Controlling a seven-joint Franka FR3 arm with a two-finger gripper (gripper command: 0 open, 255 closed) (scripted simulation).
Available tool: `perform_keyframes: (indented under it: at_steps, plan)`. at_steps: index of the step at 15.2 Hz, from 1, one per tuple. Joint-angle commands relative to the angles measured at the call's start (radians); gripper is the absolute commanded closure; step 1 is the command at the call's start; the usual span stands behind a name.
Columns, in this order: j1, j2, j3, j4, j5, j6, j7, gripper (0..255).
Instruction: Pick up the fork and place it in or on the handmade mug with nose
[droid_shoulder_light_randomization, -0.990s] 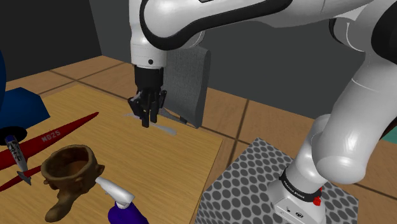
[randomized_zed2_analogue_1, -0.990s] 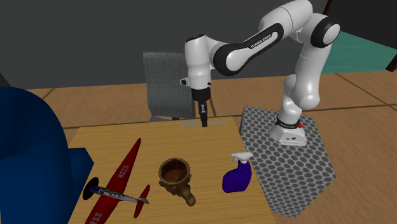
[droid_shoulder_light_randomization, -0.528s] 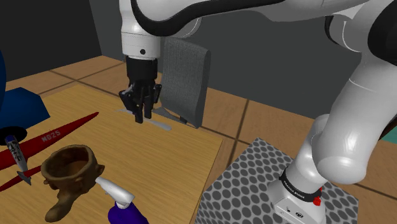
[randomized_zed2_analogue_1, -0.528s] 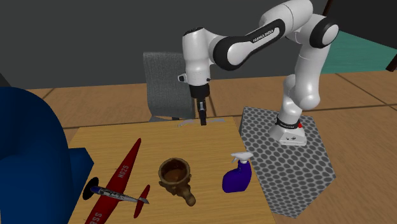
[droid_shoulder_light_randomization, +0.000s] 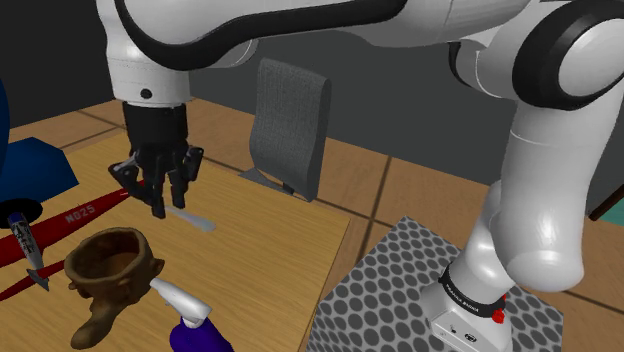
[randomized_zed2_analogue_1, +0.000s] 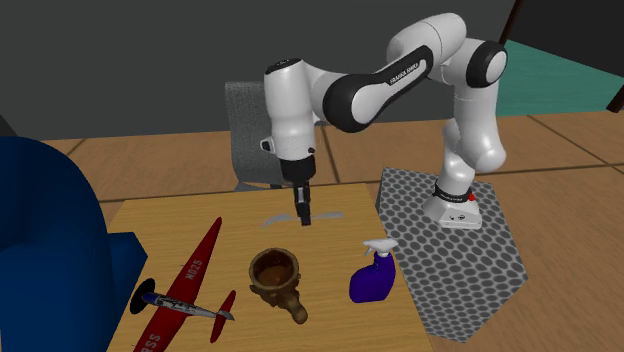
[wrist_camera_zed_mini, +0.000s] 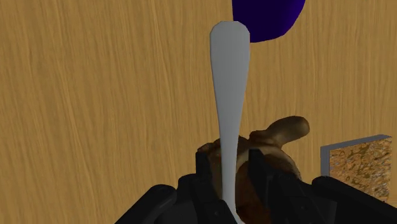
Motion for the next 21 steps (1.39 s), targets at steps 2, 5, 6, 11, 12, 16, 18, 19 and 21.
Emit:
perform_keyframes:
  at_steps: [2, 5, 6, 11, 12, 16, 18, 19, 21]
  plan:
    - [0.067, 0.126, 0.007, 0.171, -0.053, -0.04, 0.073, 255]
    - [0.144, 0.259, 0.003, 0.366, -0.101, -0.096, 0.13, 255]
    - [0.174, 0.311, 0.0, 0.446, -0.117, -0.123, 0.147, 255]
    - [0.192, 0.35, -0.005, 0.455, -0.127, -0.091, 0.154, 255]
    - [0.19, 0.348, -0.005, 0.438, -0.127, -0.076, 0.152, 255]
    - [0.182, 0.346, -0.006, 0.379, -0.125, -0.021, 0.145, 255]
    - [0.179, 0.346, -0.007, 0.355, -0.125, 0.003, 0.142, 255]
    - [0.179, 0.346, -0.007, 0.355, -0.125, 0.003, 0.142, 255]
    - [0.179, 0.346, -0.007, 0.355, -0.125, 0.003, 0.142, 255]
